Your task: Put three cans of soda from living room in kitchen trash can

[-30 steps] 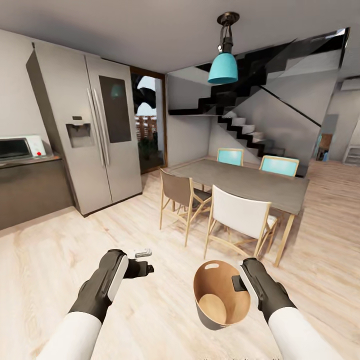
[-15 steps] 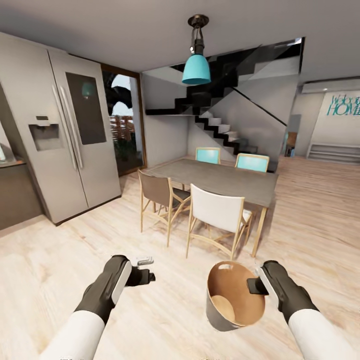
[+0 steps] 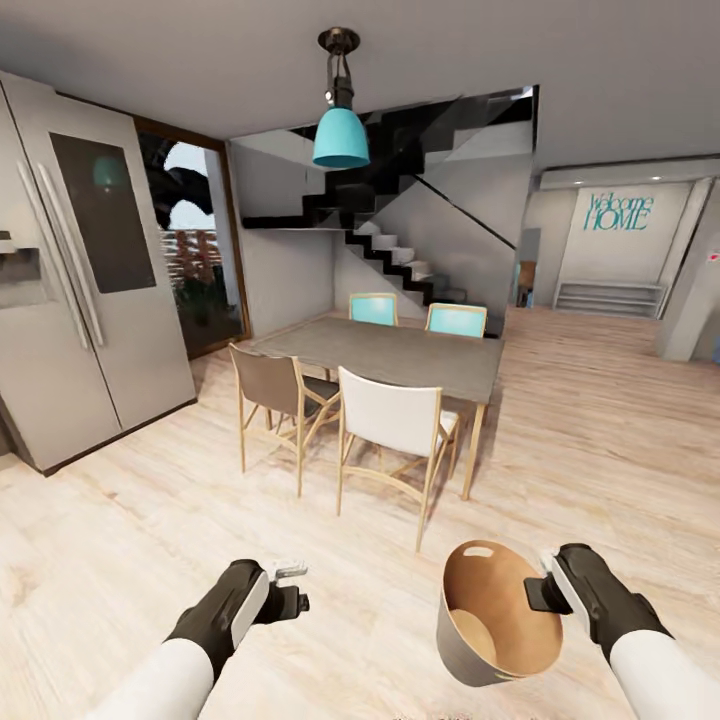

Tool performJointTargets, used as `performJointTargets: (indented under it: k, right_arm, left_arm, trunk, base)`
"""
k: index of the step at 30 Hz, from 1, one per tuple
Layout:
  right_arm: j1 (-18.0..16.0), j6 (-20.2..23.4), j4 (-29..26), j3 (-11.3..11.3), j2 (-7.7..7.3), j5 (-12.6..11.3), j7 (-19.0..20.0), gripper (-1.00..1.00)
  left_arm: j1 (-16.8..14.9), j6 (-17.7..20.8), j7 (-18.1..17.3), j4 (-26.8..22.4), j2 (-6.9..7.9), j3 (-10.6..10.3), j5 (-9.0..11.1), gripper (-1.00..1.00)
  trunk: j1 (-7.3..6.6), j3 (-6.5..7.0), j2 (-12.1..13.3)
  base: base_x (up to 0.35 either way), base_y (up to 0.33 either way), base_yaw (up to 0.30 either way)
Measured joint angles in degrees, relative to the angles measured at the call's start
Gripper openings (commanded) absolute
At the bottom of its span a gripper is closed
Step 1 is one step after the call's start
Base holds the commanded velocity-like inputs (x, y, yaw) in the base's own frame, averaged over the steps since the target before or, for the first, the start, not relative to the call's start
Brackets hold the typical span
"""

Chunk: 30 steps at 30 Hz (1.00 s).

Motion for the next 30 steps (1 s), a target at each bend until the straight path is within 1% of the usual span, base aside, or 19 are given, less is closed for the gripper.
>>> performJointTargets:
  k: [1,2,5,6,9,11,12,14,15,16,18,23,27,30]
  right_arm:
    - [0.0,-0.2,0.3,0.0,0.01,-1.0,0.1,-1.00]
    - [0.0,-0.6,0.7,0.0,0.01,-1.3,0.1,-1.00]
    - [0.0,-1.0,1.5,0.1,-0.01,0.6,0.0,-1.00]
    - [0.0,-1.1,1.8,0.1,-0.01,0.6,0.0,-1.00]
    - [0.0,-1.2,2.7,0.1,0.01,-0.7,0.1,-1.00]
    - [0.0,-1.5,3.6,0.1,-0.02,-0.3,0.0,-1.00]
    - [0.0,-3.0,5.1,0.0,-0.04,-0.1,0.0,-1.00]
    - [0.0,-9.3,9.8,0.0,-0.16,-0.1,0.0,-1.00]
    - [0.0,-11.9,11.5,0.0,-0.26,0.1,0.0,-1.00]
    - [0.0,-12.8,12.3,0.0,-0.32,0.2,0.0,-1.00]
    - [0.0,-14.5,13.6,0.0,-0.43,-0.4,0.1,-1.00]
    - [0.0,-15.9,15.0,0.1,-0.92,0.0,0.0,-1.00]
    - [0.0,-16.3,15.6,0.1,-1.31,-0.2,0.1,-1.00]
    - [0.0,-16.5,15.7,0.1,-1.48,-0.4,0.1,-1.00]
  left_arm:
    - [0.0,-0.3,0.0,0.2,0.00,0.0,0.0,1.00]
    - [0.0,-1.1,0.0,0.5,0.03,0.0,-0.1,1.00]
    - [0.1,-3.2,0.0,0.8,0.13,0.0,-0.2,1.00]
    - [0.1,-3.6,0.0,0.8,0.18,0.0,-0.2,1.00]
    - [0.1,-4.5,0.0,0.9,0.33,-0.1,-0.3,1.00]
    - [0.1,-4.7,0.0,1.0,0.37,-0.1,-0.3,1.00]
    - [0.2,-4.9,0.0,1.0,0.40,-0.1,-0.3,1.00]
    - [0.2,-5.2,0.0,1.0,0.43,-0.1,-0.3,1.00]
    - [0.2,-5.3,0.0,1.0,0.44,-0.1,-0.3,1.00]
    - [0.2,-5.4,0.0,1.0,0.44,-0.1,-0.3,1.00]
    - [0.2,-5.4,0.0,1.0,0.44,-0.1,-0.3,1.00]
    - [0.2,-6.2,0.0,1.2,0.45,-0.1,-0.3,1.00]
    - [0.2,-7.7,0.1,5.0,0.38,-0.1,-0.2,1.00]
    - [0.2,-8.8,0.1,6.9,0.30,-0.1,-0.2,1.00]
  trunk:
    - [0.00,-0.02,0.0]
    - [0.00,-0.06,0.0]
    - [0.00,-0.15,0.0]
    - [0.00,-0.18,0.0]
    - [0.00,-0.27,0.0]
    - [0.00,-0.34,0.0]
    - [0.00,-0.37,0.0]
    - [0.01,-0.43,0.0]
    - [0.00,-0.46,0.0]
    - [0.00,-0.48,0.0]
    - [0.00,-0.54,0.0]
    - [0.00,-0.68,0.0]
    - [0.00,-0.79,0.0]
    - [0.00,-0.87,0.0]
  base:
    - [0.000,0.000,-0.283]
    - [0.000,0.000,-0.283]
    - [0.000,0.000,-0.283]
    - [0.000,0.000,-0.283]
    - [0.000,0.000,-0.282]
    - [0.000,0.000,-0.282]
    - [0.000,0.000,-0.282]
    - [0.000,0.000,-0.282]
    - [0.000,0.000,-0.282]
    - [0.000,0.000,-0.282]
    - [0.000,0.000,-0.282]
    - [0.000,0.000,-0.282]
    - [0.000,0.000,-0.282]
    - [0.000,0.000,-0.282]
